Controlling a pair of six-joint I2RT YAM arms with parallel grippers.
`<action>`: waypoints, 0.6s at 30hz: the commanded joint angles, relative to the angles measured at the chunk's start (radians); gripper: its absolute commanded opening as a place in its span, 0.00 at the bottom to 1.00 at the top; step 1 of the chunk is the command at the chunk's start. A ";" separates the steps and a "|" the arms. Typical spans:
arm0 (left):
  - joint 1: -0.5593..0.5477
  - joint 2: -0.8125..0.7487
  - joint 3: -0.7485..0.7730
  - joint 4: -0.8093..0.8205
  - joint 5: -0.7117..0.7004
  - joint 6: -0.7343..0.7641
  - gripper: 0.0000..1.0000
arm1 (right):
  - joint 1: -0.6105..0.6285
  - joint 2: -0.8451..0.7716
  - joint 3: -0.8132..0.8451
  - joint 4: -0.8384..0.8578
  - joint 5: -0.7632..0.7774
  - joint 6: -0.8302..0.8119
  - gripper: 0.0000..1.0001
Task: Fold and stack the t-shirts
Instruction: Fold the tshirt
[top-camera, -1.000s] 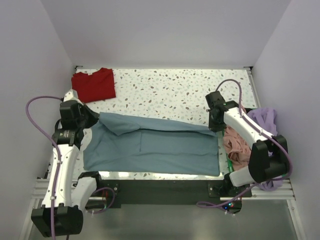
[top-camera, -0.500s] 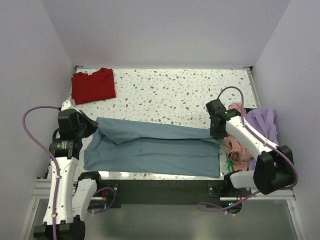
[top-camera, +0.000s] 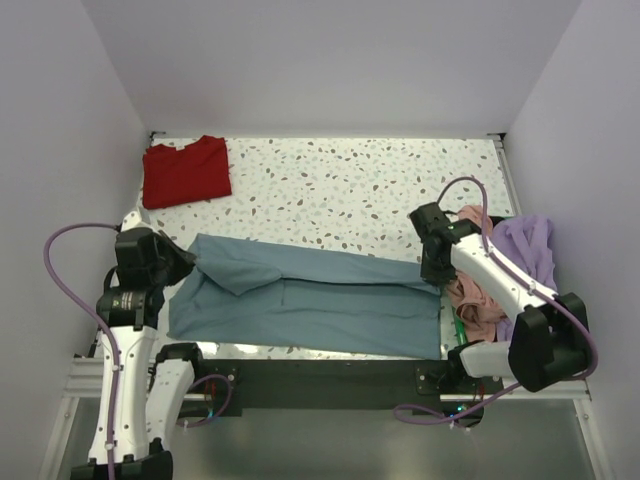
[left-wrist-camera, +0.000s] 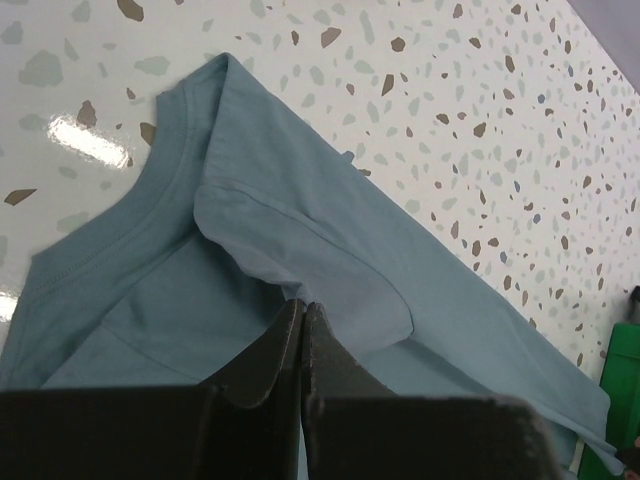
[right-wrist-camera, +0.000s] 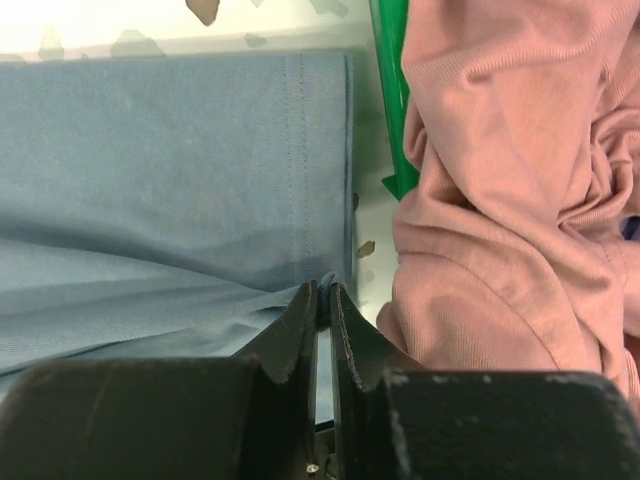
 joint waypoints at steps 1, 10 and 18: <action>0.008 -0.012 0.004 -0.017 -0.012 -0.013 0.00 | 0.006 -0.047 0.006 -0.067 0.038 0.053 0.00; 0.008 -0.018 0.057 -0.054 -0.015 -0.022 0.00 | 0.010 -0.050 0.018 -0.122 0.035 0.077 0.00; 0.008 -0.036 0.052 -0.080 -0.015 -0.033 0.00 | 0.018 -0.058 0.023 -0.179 0.043 0.097 0.00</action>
